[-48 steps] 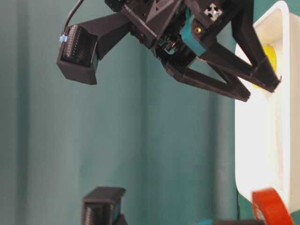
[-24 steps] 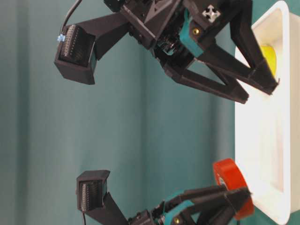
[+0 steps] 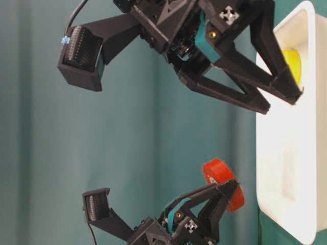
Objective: Put the tape alternately from left to right into the white case.
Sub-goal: 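Lift the red roll and carry it into the white tray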
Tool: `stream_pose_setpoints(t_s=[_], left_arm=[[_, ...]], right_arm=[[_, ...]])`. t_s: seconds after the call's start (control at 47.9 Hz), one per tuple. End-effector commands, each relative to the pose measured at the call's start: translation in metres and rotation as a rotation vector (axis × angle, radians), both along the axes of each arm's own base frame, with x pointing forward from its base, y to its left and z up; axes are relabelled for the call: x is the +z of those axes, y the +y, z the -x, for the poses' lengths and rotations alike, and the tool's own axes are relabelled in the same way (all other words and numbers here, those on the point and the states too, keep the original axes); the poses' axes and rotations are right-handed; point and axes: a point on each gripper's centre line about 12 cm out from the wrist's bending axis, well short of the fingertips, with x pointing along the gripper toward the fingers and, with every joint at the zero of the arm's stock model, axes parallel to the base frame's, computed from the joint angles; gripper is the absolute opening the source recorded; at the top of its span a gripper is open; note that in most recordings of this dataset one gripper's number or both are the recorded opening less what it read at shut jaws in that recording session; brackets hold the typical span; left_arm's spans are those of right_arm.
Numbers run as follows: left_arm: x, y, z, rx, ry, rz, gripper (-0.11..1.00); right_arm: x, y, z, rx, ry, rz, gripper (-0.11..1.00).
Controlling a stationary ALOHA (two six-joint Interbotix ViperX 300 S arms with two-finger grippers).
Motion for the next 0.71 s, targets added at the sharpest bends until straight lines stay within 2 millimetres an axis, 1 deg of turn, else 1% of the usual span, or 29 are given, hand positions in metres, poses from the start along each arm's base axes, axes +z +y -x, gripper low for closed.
stream_pose_setpoints(t_s=[0.0, 0.292, 0.688], left_arm=[[0.008, 0.008, 0.0, 0.016, -0.044, -0.022, -0.03], [0.009, 0.02, 0.003, 0.048, -0.058, -0.033, -0.03], [0.002, 0.024, 0.009, 0.067, -0.074, -0.039, -0.03]], right_arm=[[0.009, 0.001, -0.002, 0.003, -0.034, -0.002, 0.8], [0.01, 0.002, -0.002, 0.007, -0.041, -0.002, 0.8], [0.012, 0.002, -0.004, 0.012, -0.064, -0.003, 0.8]])
